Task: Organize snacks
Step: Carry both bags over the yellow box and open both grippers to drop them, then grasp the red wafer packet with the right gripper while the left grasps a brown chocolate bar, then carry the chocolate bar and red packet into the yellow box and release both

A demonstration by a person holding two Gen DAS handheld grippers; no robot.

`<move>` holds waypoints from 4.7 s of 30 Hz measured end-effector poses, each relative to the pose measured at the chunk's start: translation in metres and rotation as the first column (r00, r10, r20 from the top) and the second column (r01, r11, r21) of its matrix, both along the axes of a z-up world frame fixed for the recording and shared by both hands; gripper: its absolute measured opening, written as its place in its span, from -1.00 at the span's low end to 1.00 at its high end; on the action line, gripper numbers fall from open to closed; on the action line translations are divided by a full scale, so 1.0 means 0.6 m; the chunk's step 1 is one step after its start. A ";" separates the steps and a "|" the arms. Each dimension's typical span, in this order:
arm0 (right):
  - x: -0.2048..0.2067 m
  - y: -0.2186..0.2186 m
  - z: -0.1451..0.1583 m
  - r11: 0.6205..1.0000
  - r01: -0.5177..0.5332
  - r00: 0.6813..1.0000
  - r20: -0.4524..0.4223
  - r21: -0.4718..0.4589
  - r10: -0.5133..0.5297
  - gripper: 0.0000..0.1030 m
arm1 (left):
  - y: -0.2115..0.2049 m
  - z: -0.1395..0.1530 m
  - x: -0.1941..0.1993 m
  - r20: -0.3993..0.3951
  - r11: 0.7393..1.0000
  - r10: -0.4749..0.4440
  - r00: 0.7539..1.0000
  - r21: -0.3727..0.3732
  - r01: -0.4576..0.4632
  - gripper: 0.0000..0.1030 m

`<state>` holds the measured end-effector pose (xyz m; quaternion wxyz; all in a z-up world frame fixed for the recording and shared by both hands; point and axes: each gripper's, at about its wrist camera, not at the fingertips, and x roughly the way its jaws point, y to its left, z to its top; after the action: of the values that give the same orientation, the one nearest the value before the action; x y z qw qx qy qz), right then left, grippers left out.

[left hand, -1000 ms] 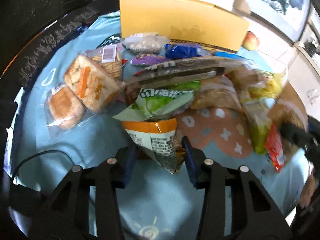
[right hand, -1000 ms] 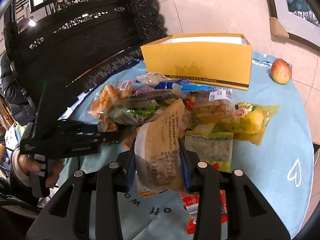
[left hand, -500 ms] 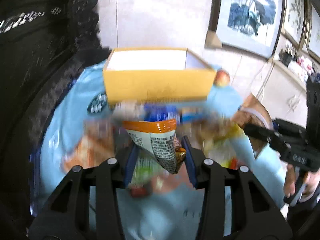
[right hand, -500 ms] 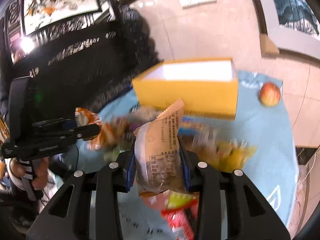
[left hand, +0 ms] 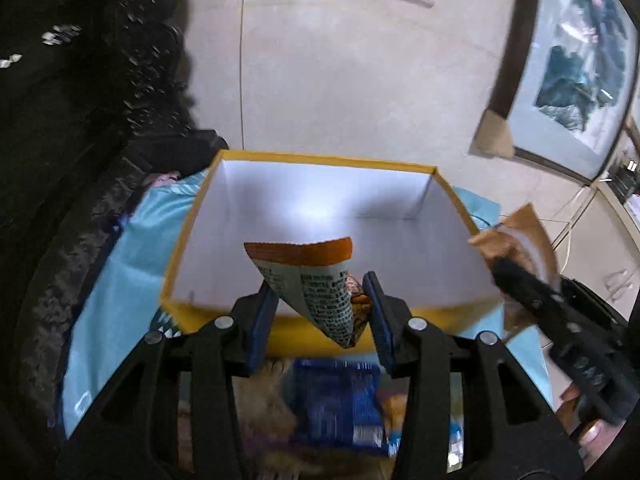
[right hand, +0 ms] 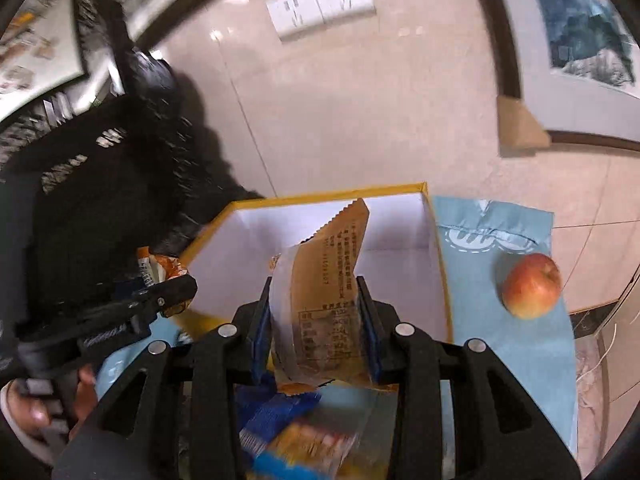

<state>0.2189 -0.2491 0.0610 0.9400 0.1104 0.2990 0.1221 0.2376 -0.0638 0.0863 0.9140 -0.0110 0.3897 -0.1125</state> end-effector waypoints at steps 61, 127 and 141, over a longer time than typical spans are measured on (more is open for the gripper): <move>-0.429 -0.007 -0.233 0.975 -0.186 0.967 -0.200 -0.124 0.159 -0.12 | 0.133 -0.232 -0.373 -0.145 0.986 0.059 0.988 0.165 -0.035 0.96; -0.102 -0.007 0.003 0.996 0.076 0.985 0.150 0.054 -0.083 -0.12 | 0.010 0.022 -0.075 0.077 0.999 0.029 0.997 0.027 -0.031 -0.53; 0.051 0.003 -0.070 0.992 0.129 0.991 0.020 -0.012 -0.129 0.32 | 0.020 -0.070 0.073 -0.054 0.983 0.182 0.982 -0.022 -0.183 0.90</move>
<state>0.2497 -0.2476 0.0188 0.9495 0.1219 0.2829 0.0601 0.2812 -0.0515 0.0445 0.9098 -0.0618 0.4092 -0.0331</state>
